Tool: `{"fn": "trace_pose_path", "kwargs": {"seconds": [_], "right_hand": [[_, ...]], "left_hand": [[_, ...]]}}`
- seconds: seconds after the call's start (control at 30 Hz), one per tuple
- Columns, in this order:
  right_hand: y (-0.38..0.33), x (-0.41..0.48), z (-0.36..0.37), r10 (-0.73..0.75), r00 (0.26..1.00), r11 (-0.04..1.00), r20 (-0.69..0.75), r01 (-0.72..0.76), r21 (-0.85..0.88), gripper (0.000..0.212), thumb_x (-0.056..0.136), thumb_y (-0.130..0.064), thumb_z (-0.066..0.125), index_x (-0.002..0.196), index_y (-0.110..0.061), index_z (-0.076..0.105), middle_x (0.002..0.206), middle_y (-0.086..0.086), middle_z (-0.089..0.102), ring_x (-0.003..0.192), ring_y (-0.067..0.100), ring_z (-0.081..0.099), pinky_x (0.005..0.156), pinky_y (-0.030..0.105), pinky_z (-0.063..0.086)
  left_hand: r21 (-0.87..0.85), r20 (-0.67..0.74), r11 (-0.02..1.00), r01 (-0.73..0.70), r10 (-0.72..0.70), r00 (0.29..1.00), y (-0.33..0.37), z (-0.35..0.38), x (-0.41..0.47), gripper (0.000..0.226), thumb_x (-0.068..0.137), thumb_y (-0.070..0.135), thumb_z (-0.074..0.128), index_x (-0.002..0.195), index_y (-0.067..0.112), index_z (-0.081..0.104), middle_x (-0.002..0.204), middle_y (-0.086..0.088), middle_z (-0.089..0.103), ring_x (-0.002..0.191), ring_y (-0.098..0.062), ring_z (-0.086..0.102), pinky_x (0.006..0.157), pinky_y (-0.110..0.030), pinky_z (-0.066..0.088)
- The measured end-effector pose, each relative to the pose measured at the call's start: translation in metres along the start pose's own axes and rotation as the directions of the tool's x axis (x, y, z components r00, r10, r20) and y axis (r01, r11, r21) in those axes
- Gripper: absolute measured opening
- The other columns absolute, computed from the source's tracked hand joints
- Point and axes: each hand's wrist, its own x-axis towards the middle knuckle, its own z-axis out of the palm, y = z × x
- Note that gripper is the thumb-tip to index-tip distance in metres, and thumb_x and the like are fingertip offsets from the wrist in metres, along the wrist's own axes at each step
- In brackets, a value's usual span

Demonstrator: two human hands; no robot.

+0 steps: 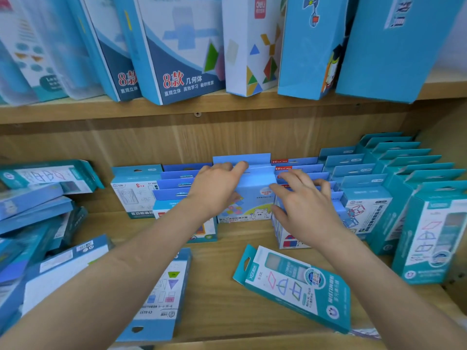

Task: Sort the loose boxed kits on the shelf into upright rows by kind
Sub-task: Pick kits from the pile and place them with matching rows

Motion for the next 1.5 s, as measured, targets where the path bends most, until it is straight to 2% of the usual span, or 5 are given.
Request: {"fn": "trace_pose_path", "kwargs": {"seconds": [0.6,0.8,1.03,1.33,1.5], "right_hand": [[0.013,-0.043,-0.022,0.107,0.987,0.907,-0.117,-0.048,0.418,0.041,0.089,-0.045,0.045,0.123,-0.026,0.058,0.125,-0.007,0.055,0.117,0.014,0.048,0.093,0.04,0.04],[0.031,-0.095,-0.025,0.08,0.94,0.841,0.331,-0.242,0.484,0.06,0.077,-0.066,0.052,0.131,-0.041,0.048,0.126,-0.02,0.053,0.117,0.001,0.049,0.096,0.025,0.041],[0.018,-0.124,0.011,-0.037,0.825,0.906,0.563,-0.211,0.368,0.097,0.068,-0.07,0.062,0.144,-0.048,0.005,0.15,-0.016,0.015,0.14,0.004,0.007,0.113,0.033,0.016],[0.003,-0.129,0.029,0.015,0.927,0.911,0.375,-0.167,0.376,0.09,0.053,-0.053,0.064,0.136,-0.044,0.028,0.122,-0.019,0.045,0.116,0.009,0.045,0.093,0.03,0.032],[-0.012,-0.138,0.015,0.175,0.956,0.711,0.234,-0.287,0.642,0.081,0.049,-0.046,0.071,0.124,-0.045,0.039,0.116,-0.025,0.042,0.099,0.001,0.052,0.081,0.031,0.048]], "left_hand": [[0.091,-0.091,0.991,0.096,-0.088,0.992,0.002,0.004,0.009,0.076,0.074,0.044,0.073,0.136,0.023,0.035,0.12,-0.004,0.055,0.113,-0.026,0.048,0.096,-0.037,0.036],[-0.421,-0.303,0.901,0.102,-0.246,0.921,0.033,-0.011,-0.044,0.031,0.08,0.017,0.069,0.11,0.021,0.064,0.109,0.001,0.064,0.1,-0.024,0.057,0.086,-0.037,0.046],[-0.51,-0.046,0.854,0.108,-0.152,0.987,0.092,0.055,-0.141,0.018,0.077,0.017,0.052,0.084,0.029,0.064,0.089,0.014,0.062,0.089,-0.012,0.057,0.072,-0.033,0.05],[-0.575,-0.007,0.777,0.256,-0.318,0.948,0.1,0.059,-0.162,0.016,0.08,0.041,0.052,0.078,0.029,0.063,0.083,0.013,0.055,0.079,-0.01,0.058,0.063,-0.029,0.051],[-0.641,0.01,0.675,0.365,-0.469,0.883,0.09,0.042,-0.171,0.045,0.071,0.065,0.049,0.059,0.022,0.046,0.058,0.009,0.05,0.054,-0.008,0.049,0.049,-0.032,0.044]]}}
